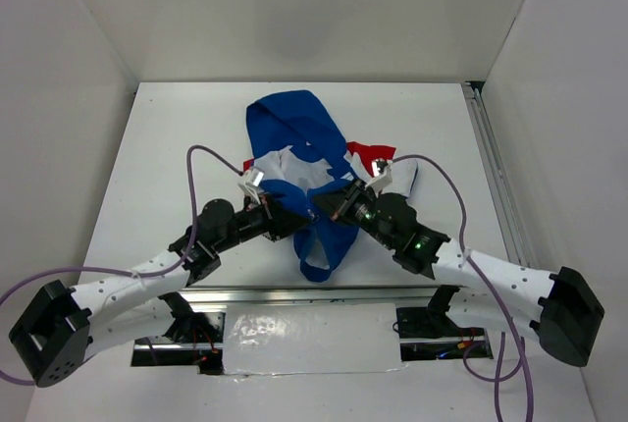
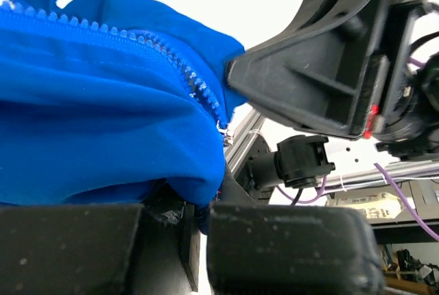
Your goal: Zip up the jacket
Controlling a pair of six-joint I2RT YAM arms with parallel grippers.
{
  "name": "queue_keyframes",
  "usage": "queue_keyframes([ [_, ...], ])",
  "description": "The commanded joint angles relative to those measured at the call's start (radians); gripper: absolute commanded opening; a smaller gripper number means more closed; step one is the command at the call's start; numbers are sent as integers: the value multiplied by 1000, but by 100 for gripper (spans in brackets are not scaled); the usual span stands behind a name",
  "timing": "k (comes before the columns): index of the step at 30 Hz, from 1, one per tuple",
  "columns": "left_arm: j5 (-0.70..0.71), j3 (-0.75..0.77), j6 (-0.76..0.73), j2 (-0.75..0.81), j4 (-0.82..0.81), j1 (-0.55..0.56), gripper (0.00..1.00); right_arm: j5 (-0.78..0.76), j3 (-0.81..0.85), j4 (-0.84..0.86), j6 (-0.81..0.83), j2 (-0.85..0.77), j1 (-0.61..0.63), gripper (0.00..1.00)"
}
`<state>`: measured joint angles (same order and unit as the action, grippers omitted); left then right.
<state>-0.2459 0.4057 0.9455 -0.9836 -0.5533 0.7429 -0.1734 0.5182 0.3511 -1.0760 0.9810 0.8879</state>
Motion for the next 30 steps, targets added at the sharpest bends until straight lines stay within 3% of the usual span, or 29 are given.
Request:
queue_keyframes([
  [1, -12, 30, -10, 10, 78, 21, 0, -40, 85, -54, 14, 30, -3, 13],
  [3, 13, 39, -2, 10, 114, 21, 0, -35, 94, -60, 1, 41, -3, 23],
  [7, 39, 41, 7, 28, 157, 21, 0, -40, 131, -124, 28, 54, -3, 32],
  [8, 49, 39, 18, 37, 164, 23, 0, -44, 132, -127, 34, 50, -1, 44],
  [12, 88, 51, 33, 63, 217, 21, 0, -72, 147, -208, 57, 28, 3, 65],
  [18, 109, 81, 55, 57, 285, 21, 0, -150, 169, -319, 99, -18, 6, 74],
  [20, 100, 82, 56, 53, 283, 21, 0, -150, 174, -337, 132, -34, 6, 84],
  [27, 103, 99, 67, 54, 320, 21, 0, -117, 239, -533, 368, -35, 32, 85],
  [30, 100, 104, 65, 54, 340, 21, 0, -129, 252, -632, 415, -36, 74, 78],
])
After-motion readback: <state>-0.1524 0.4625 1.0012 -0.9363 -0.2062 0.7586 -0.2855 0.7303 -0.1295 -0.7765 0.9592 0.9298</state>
